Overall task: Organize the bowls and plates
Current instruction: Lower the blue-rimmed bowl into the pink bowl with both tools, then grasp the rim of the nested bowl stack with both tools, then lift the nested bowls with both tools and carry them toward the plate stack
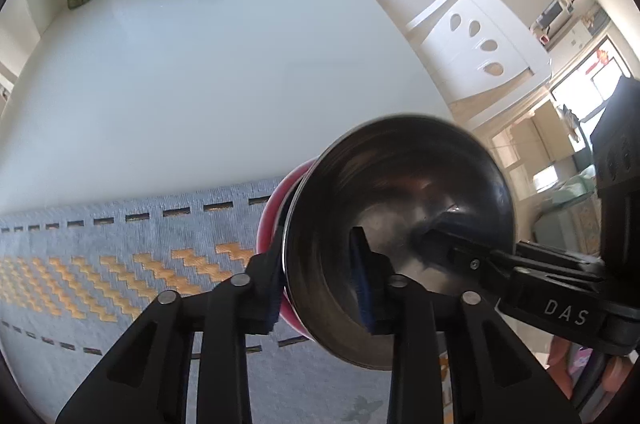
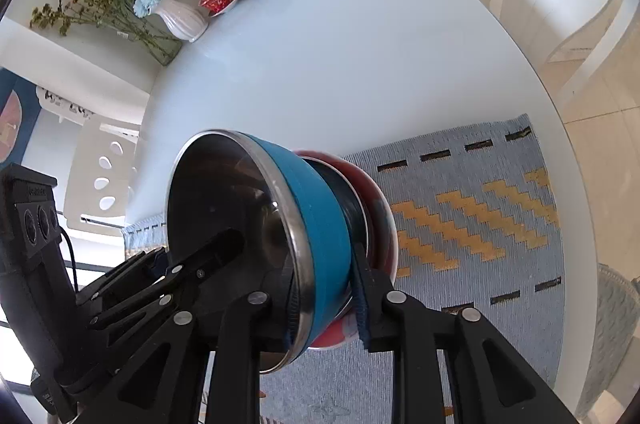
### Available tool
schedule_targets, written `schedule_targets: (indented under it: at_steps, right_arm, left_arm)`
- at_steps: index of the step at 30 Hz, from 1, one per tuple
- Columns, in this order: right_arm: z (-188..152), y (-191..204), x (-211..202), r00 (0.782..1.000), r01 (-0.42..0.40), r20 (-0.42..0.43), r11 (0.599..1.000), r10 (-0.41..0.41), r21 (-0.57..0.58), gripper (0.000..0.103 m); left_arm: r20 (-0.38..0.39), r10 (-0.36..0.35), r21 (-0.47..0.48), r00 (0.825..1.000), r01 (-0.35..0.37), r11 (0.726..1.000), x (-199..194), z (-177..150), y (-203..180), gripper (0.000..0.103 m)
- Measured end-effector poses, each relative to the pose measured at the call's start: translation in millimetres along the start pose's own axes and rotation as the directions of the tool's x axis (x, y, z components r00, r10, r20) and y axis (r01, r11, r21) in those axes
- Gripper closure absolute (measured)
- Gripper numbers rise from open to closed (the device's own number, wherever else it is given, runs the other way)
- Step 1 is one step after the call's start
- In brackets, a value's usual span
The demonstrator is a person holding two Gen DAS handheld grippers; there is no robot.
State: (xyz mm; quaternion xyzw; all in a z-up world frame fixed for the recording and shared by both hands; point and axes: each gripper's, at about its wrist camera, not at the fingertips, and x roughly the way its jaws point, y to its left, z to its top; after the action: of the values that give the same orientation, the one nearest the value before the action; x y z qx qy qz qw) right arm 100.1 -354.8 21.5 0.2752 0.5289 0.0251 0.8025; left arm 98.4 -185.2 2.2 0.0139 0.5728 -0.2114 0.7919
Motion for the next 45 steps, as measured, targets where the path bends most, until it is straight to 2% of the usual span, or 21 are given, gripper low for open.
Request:
schedule_targets:
  at_steps: [3, 8, 9, 10, 12, 15, 17, 18, 20, 25, 29, 34, 38, 45]
  right_arm:
    - [0, -4, -3, 0.999, 0.031, 0.006, 1.000, -0.031, 0.001, 0.078]
    - [0, -15, -11, 1.000, -0.014, 0.022, 0.999, 0.014, 0.034, 0.078]
    - [-1, -18, -12, 0.999, -0.028, 0.029, 0.999, 0.027, 0.046, 0.078]
    - [-1, -20, -13, 0.999, -0.039, 0.035, 0.997, 0.037, 0.059, 0.078]
    - [-2, -23, -15, 0.998, -0.054, 0.043, 0.995, 0.050, 0.081, 0.078]
    - [-4, -24, -25, 0.995, -0.057, 0.091, 0.995, 0.049, 0.084, 0.078]
    - [-5, -26, -37, 0.987, -0.058, 0.158, 0.993, 0.041, 0.104, 0.078]
    - [-5, -29, -40, 0.982, -0.070, 0.183, 0.991, 0.047, 0.118, 0.076]
    - [-5, -35, -39, 0.980, -0.094, 0.187, 0.985, 0.067, 0.144, 0.060]
    - [-2, -46, -24, 0.988, -0.106, 0.135, 0.978, 0.082, 0.182, 0.060]
    - [-1, -48, -4, 0.985, -0.162, 0.083, 0.965, 0.148, 0.204, 0.060]
    - [-1, -43, 20, 0.983, -0.185, 0.026, 0.960, 0.183, 0.211, 0.060]
    - [2, -39, 33, 0.987, -0.159, 0.004, 0.969, 0.161, 0.190, 0.060]
    - [2, -45, 52, 0.983, -0.169, -0.033, 0.966, 0.179, 0.194, 0.059]
  left_arm:
    - [0.012, 0.004, 0.009, 1.000, -0.004, 1.000, -5, 0, -2, 0.074]
    - [0.035, 0.008, -0.016, 0.999, -0.008, 1.000, -13, 3, 4, 0.073]
    - [0.044, 0.011, -0.025, 0.999, -0.010, 1.000, -15, 3, 7, 0.069]
    - [0.045, 0.018, -0.029, 0.999, -0.016, 0.999, -15, 3, 9, 0.058]
    - [0.047, 0.026, -0.040, 0.999, -0.024, 0.999, -14, 3, 13, 0.044]
    - [0.054, 0.016, -0.065, 0.998, -0.012, 0.998, -13, 4, 18, 0.044]
    - [0.051, 0.016, -0.073, 0.999, -0.013, 0.997, -12, 4, 21, 0.044]
    - [0.042, 0.023, -0.072, 0.999, -0.020, 0.997, -10, 5, 22, 0.044]
    - [0.028, 0.029, -0.071, 0.999, -0.027, 0.997, -7, 5, 24, 0.044]
    - [-0.008, 0.022, -0.095, 1.000, -0.023, 0.995, 6, 5, 30, 0.044]
    - [-0.021, 0.019, -0.089, 1.000, -0.021, 0.996, 13, 3, 29, 0.044]
    - [-0.055, 0.000, -0.097, 0.998, -0.006, 0.995, 25, 4, 28, 0.044]
    - [-0.065, 0.008, -0.080, 0.998, -0.013, 0.997, 33, 4, 26, 0.044]
    - [-0.089, -0.011, -0.102, 0.996, 0.002, 0.995, 46, 2, 31, 0.044]
